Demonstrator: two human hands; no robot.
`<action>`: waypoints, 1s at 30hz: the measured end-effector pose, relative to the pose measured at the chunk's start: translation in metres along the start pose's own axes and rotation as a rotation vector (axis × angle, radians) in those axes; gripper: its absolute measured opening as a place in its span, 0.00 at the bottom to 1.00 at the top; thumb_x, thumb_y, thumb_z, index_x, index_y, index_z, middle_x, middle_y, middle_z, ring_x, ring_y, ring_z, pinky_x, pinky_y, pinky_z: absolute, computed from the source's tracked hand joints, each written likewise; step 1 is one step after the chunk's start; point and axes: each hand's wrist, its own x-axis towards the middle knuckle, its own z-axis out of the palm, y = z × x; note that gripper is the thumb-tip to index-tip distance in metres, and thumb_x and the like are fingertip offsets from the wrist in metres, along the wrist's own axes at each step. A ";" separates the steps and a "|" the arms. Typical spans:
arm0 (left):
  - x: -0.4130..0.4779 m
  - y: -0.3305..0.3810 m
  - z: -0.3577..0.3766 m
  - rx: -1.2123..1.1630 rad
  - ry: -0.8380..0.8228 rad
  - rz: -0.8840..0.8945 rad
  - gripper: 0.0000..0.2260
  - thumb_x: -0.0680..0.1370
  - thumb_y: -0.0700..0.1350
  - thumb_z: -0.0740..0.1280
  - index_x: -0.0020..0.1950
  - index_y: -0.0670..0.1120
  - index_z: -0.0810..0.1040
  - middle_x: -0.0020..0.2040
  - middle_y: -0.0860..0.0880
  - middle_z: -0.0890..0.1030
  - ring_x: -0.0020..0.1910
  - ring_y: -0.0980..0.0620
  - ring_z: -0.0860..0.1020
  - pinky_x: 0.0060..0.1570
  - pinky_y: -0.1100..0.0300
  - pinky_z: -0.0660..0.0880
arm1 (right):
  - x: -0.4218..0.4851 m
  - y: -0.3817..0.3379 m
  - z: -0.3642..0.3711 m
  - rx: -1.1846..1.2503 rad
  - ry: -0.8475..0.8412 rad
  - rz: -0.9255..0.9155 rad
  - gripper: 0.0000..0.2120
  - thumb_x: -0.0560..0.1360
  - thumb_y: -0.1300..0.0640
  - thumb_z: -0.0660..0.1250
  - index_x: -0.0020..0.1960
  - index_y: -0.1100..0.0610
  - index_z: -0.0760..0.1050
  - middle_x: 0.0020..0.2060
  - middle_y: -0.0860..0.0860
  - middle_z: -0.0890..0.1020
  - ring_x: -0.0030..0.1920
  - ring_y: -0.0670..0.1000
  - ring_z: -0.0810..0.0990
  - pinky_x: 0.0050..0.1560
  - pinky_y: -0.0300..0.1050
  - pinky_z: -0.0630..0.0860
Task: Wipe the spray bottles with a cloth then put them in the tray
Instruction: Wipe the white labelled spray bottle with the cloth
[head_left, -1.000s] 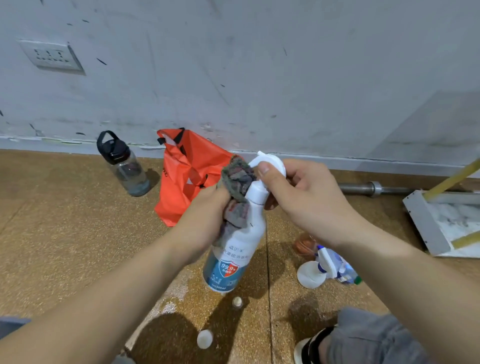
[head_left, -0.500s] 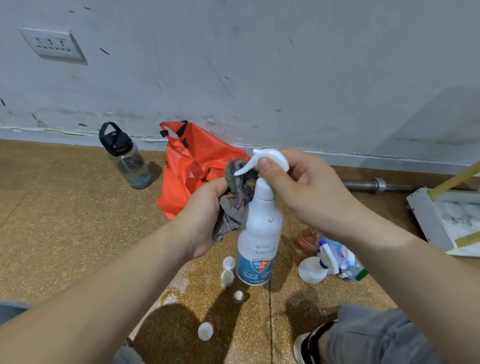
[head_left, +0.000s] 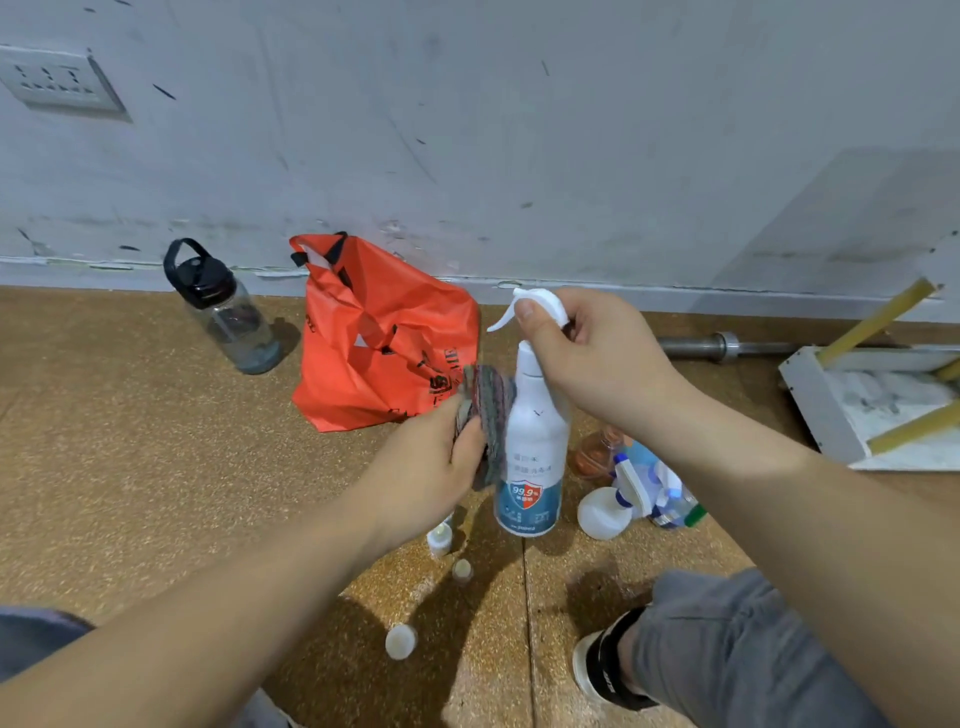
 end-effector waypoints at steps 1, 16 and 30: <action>-0.002 -0.004 0.002 0.066 -0.036 -0.034 0.11 0.86 0.50 0.58 0.46 0.52 0.72 0.38 0.52 0.81 0.37 0.51 0.78 0.39 0.56 0.71 | 0.001 0.004 -0.001 -0.050 0.021 0.003 0.21 0.82 0.40 0.61 0.37 0.53 0.73 0.27 0.44 0.75 0.31 0.45 0.73 0.35 0.45 0.69; 0.000 -0.034 0.009 0.232 -0.155 -0.309 0.13 0.86 0.52 0.57 0.52 0.45 0.75 0.36 0.49 0.77 0.34 0.50 0.73 0.32 0.56 0.65 | -0.035 0.083 0.035 0.137 0.043 0.458 0.13 0.82 0.45 0.65 0.42 0.48 0.81 0.35 0.49 0.83 0.41 0.55 0.80 0.47 0.50 0.76; 0.026 -0.060 0.037 0.277 -0.286 -0.451 0.13 0.85 0.52 0.60 0.42 0.49 0.73 0.35 0.49 0.80 0.32 0.52 0.76 0.29 0.59 0.66 | -0.040 0.195 0.131 0.224 0.157 0.884 0.17 0.84 0.43 0.61 0.61 0.52 0.80 0.40 0.53 0.80 0.50 0.60 0.80 0.54 0.53 0.74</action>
